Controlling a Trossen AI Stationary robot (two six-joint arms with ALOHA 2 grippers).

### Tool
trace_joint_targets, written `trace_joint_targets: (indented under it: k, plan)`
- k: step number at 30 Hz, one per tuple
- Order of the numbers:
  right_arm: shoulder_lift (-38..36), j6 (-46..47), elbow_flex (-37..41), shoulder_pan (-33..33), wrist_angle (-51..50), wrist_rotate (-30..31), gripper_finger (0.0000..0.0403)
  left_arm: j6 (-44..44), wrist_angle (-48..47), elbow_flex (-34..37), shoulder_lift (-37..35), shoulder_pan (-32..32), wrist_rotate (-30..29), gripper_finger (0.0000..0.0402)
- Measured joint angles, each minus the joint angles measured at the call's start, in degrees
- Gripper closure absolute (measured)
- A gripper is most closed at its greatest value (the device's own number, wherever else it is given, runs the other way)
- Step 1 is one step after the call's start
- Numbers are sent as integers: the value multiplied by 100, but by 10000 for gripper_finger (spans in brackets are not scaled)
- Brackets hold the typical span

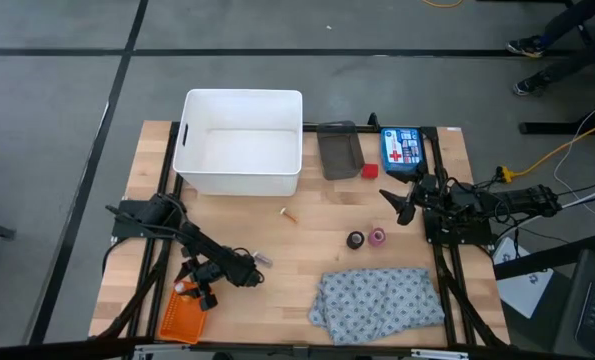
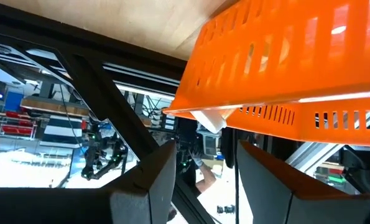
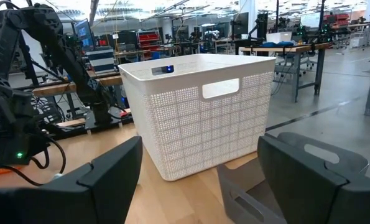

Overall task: Pick & place medical supplies in basket/bin
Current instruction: Put the bottom yellow pill bottle into the orange bin

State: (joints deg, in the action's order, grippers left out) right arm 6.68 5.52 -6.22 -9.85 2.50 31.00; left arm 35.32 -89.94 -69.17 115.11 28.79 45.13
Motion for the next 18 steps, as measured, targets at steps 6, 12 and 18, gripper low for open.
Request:
trace_joint_targets:
  k: [6,12,18]
  plan:
    - [0,0,0,0,-2,0,85,198,-6,-277,-167,-25,-389,232]
    - [0,0,0,2,-25,-3,85,801,-8,-625,-520,-78,-990,233]
    - [0,8,0,0,-44,-2,85,1276,14,-862,-831,87,-955,236]
